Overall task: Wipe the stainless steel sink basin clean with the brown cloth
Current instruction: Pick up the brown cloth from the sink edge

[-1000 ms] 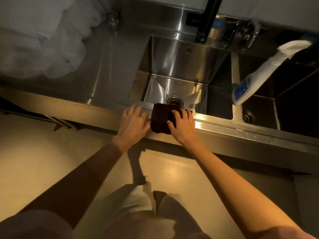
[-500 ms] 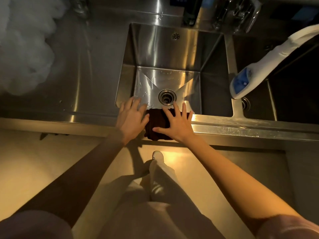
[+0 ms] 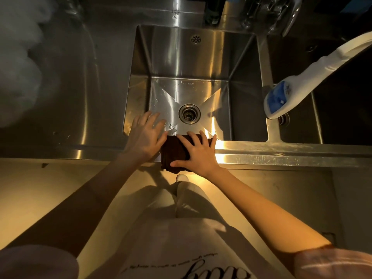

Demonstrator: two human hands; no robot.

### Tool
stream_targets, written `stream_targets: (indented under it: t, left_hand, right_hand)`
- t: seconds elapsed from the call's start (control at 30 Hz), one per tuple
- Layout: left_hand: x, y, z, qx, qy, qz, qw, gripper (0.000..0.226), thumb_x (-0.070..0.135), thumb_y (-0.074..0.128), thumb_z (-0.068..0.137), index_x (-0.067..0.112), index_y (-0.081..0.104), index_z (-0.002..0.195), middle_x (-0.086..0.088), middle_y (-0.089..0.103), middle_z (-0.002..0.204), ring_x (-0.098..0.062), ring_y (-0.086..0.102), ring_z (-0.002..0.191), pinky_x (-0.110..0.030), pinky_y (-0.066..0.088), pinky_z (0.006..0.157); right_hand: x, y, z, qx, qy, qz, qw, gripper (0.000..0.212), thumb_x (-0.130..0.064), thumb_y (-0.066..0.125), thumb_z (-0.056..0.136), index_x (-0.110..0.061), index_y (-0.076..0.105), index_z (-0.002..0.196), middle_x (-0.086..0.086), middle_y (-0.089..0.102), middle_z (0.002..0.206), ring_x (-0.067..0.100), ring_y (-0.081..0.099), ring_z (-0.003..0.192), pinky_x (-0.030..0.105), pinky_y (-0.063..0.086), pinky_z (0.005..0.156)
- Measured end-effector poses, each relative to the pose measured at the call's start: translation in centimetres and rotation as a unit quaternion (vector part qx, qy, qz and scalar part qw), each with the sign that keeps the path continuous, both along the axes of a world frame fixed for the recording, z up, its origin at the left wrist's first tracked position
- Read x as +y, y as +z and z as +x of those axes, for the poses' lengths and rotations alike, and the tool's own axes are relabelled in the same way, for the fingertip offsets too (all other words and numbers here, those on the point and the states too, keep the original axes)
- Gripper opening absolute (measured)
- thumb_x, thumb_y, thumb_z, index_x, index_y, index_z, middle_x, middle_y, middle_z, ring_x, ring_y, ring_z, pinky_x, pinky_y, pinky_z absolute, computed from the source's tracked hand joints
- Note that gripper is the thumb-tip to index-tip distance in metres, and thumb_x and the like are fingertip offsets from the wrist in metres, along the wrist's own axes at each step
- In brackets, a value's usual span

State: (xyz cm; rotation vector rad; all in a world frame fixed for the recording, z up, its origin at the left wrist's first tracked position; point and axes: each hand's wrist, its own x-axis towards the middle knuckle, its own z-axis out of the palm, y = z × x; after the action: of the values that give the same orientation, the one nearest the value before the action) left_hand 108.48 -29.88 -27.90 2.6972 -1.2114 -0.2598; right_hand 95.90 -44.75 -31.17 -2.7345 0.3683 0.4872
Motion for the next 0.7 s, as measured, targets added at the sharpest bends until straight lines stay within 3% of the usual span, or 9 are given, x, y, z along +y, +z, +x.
stream_targets:
  t: [0.17,0.37,0.43,0.57,0.7]
  left_hand:
    - [1.2,-0.1,0.1,0.016,-0.024,-0.007,1.000,0.041,0.030,0.047,0.097,0.007,0.055,0.130,-0.018,0.047,0.140,-0.036,0.036,0.134,-0.051,0.029,0.109]
    - [2.4,0.4,1.2,0.022,-0.062,0.000,0.998,0.040,0.028,0.050,0.095,0.010,0.053,0.131,-0.015,0.044,0.143,-0.033,0.034,0.135,-0.050,0.028,0.109]
    - [2.8,0.6,1.7,0.019,-0.081,-0.003,0.997,0.040,0.026,0.051,0.094,0.010,0.054,0.130,-0.015,0.045,0.142,-0.032,0.035,0.134,-0.049,0.028,0.108]
    - [3.6,0.7,2.6,0.030,-0.112,0.008,0.993,0.042,0.026,0.049,0.094,0.012,0.051,0.134,-0.013,0.041,0.145,-0.030,0.030,0.138,-0.049,0.026,0.110]
    - [4.0,1.0,2.6,0.040,-0.146,-0.003,0.988,0.041,0.028,0.045,0.096,0.014,0.051,0.134,-0.010,0.037,0.148,-0.026,0.026,0.140,-0.046,0.024,0.112]
  right_hand:
    - [0.7,0.0,-0.6,-0.019,-0.013,-0.021,1.000,0.087,-0.078,0.045,0.077,-0.038,0.019,0.150,0.002,0.026,0.154,0.036,0.017,0.142,0.065,0.003,0.113]
    - [3.1,-0.6,-2.4,-0.052,-0.027,-0.092,0.994,0.078,-0.070,0.039,0.087,-0.034,0.015,0.152,0.005,0.018,0.159,0.037,0.012,0.146,0.060,0.007,0.117]
    - [3.9,-0.4,-2.5,-0.061,-0.042,-0.095,0.993,0.074,-0.064,0.045,0.088,-0.031,0.023,0.151,0.007,0.022,0.159,0.037,0.015,0.146,0.056,0.011,0.118]
    - [5.5,0.1,-2.8,-0.118,-0.080,-0.110,0.984,0.060,-0.044,0.068,0.084,-0.024,0.052,0.137,0.010,0.048,0.145,0.039,0.041,0.134,0.051,0.033,0.109]
    - [7.1,0.4,-2.9,-0.149,-0.131,-0.101,0.975,0.050,-0.029,0.076,0.080,-0.021,0.061,0.127,0.008,0.060,0.131,0.036,0.053,0.124,0.048,0.042,0.102]
